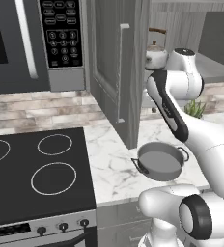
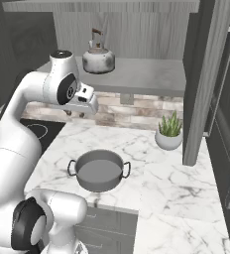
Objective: Pick the kettle from the cabinet and place it on a stove burner. Then pick the pot from the counter and place it on another stove burner. Finally, turn both burners on.
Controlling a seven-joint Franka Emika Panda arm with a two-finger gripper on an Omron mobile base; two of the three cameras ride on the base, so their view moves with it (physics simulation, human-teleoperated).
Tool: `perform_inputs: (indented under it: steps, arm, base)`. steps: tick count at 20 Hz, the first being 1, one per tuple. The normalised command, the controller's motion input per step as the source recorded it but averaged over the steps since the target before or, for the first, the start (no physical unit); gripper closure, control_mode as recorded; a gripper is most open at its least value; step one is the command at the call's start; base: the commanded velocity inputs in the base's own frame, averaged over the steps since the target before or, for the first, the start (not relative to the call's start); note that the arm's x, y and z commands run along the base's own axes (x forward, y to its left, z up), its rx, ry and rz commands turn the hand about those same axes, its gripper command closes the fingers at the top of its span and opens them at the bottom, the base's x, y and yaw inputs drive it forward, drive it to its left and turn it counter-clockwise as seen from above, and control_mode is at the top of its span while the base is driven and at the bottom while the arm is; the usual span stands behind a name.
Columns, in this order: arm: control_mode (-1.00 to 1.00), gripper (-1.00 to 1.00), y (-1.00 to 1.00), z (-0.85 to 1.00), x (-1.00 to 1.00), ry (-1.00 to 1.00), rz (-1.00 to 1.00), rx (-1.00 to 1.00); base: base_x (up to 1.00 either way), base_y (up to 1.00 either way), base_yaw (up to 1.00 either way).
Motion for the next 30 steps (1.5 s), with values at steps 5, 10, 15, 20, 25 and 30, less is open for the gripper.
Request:
perform_inputs:
  steps: [5,10,15,20,25,30]
  arm:
    - [-1.0,-1.0,0.0,0.0,-0.01,-0.08,0.0,0.0]
    - [-1.0,-1.0,0.0,0.0,0.0,-0.11,0.0,0.0]
    - [-1.0,-1.0,-0.05,0.02,-0.02,-0.13,0.0,0.0]
    - [-1.0,-1.0,0.0,0.11,0.0,-0.13,0.0,0.0]
    - [-1.0,-1.0,-0.04,0.13,-0.01,-0.1,0.0,0.0]
    - [-1.0,-1.0,0.0,0.15,-0.01,-0.06,-0.04,0.0]
  base:
    - [0.0,0.0,0.0]
    - [0.0,0.0,0.0]
    - [0.0,0.0,0.0]
    - [0.0,0.0,0.0]
    - [0.0,0.0,0.0]
    - [0.0,0.0,0.0]
